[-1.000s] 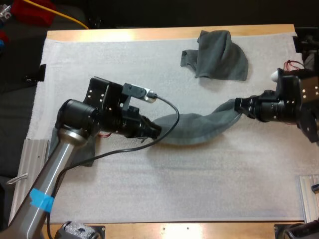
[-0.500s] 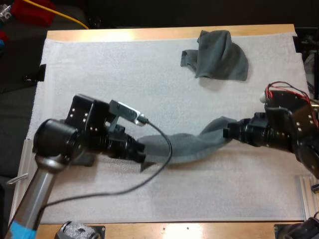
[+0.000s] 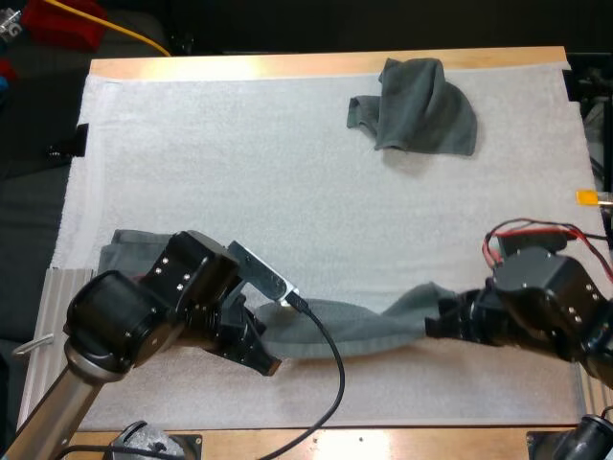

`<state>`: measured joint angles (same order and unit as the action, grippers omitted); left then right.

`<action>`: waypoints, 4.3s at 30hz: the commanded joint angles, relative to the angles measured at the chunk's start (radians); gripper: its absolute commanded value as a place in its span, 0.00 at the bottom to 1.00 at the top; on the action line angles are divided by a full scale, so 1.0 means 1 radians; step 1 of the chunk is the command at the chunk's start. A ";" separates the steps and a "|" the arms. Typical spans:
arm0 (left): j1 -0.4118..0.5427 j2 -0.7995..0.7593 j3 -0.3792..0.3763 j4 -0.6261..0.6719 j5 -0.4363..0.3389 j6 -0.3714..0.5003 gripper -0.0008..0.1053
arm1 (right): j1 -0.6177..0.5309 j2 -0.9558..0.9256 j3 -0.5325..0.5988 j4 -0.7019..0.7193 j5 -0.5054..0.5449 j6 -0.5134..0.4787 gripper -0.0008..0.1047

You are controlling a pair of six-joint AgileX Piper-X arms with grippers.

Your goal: Pick towel from pile, fold and stack

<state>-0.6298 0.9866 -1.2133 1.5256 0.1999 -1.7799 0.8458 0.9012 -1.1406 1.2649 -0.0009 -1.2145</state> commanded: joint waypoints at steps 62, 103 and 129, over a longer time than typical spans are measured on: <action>0.564 0.702 -0.006 -0.563 0.373 -0.141 0.01 | -0.424 0.705 -0.012 -0.670 -0.267 0.159 0.01; 0.637 0.586 -0.006 -0.629 0.510 -0.077 0.61 | -0.422 0.677 -0.012 -0.731 -0.212 -0.067 0.58; 0.637 0.132 -0.006 -0.323 0.302 0.034 0.61 | -0.422 0.420 -0.012 -0.411 -0.272 -0.315 0.30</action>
<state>0.0091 1.1332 -1.2133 1.1877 0.5206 -1.7511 0.4277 1.3377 -1.1414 0.8433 -0.2595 -1.5111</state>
